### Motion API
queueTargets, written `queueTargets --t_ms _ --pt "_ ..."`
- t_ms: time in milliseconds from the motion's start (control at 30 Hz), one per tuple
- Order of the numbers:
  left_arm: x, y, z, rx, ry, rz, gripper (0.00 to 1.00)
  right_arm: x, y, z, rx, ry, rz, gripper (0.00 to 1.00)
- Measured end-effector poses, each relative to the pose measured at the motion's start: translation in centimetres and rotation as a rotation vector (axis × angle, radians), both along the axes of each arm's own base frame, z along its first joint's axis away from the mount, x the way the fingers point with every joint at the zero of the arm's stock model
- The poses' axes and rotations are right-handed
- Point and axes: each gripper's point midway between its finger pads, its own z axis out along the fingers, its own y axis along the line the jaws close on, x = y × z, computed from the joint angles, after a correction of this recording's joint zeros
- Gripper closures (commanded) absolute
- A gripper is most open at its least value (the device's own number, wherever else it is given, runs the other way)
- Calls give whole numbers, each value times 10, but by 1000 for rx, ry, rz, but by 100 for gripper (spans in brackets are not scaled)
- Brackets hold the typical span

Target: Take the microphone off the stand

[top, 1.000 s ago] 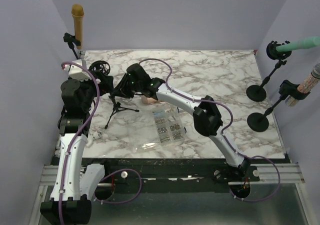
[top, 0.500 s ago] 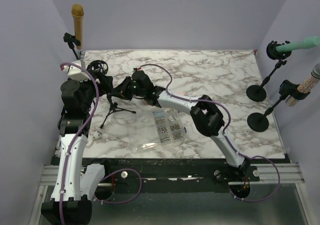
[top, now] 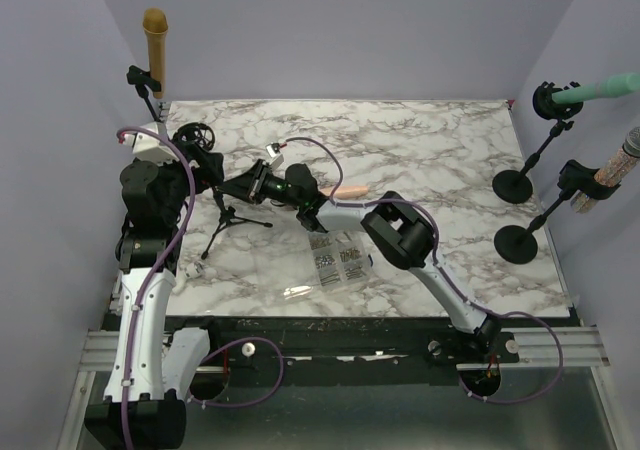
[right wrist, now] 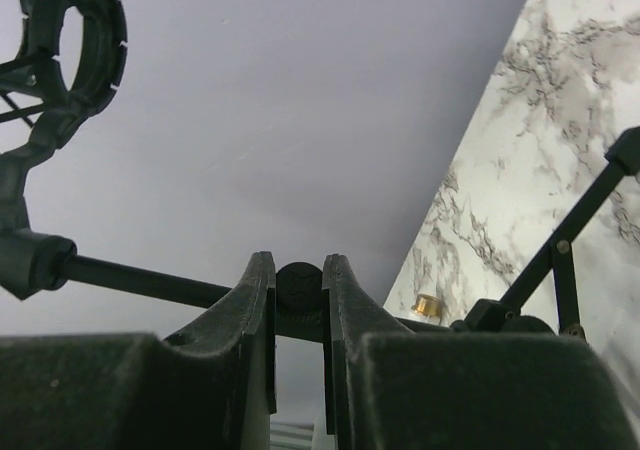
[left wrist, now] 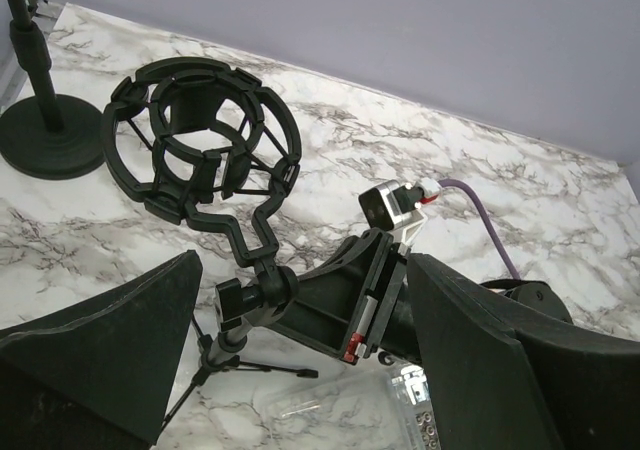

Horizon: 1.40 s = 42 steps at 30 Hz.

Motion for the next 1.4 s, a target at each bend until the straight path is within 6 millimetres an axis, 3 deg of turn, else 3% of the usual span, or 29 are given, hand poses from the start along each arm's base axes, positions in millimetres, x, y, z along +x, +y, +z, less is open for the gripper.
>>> queueTargets --t_ms 200,467,600,700,967,1167,1300,1400 --pt "0 1 0 -13 -2 2 15 0 1 1 91 -49 38 96" --pt "0 2 0 -24 -1 5 15 1 2 1 93 -34 49 60" --pt "0 2 0 -25 -1 6 15 5 3 -1 -11 25 42 37" --pt "0 3 0 -25 -4 6 15 7 3 -11 -113 86 35 27" --pt "0 3 0 -26 -5 5 15 9 -9 -15 -303 219 -18 21" --pt "-1 1 1 -29 -9 -3 15 18 -13 3 -393 256 -82 20" --pt "-1 1 3 -29 -16 -5 15 21 -14 15 -426 264 -119 21" --pt "-1 1 3 -29 -19 -5 15 19 -13 22 -446 268 -140 29"
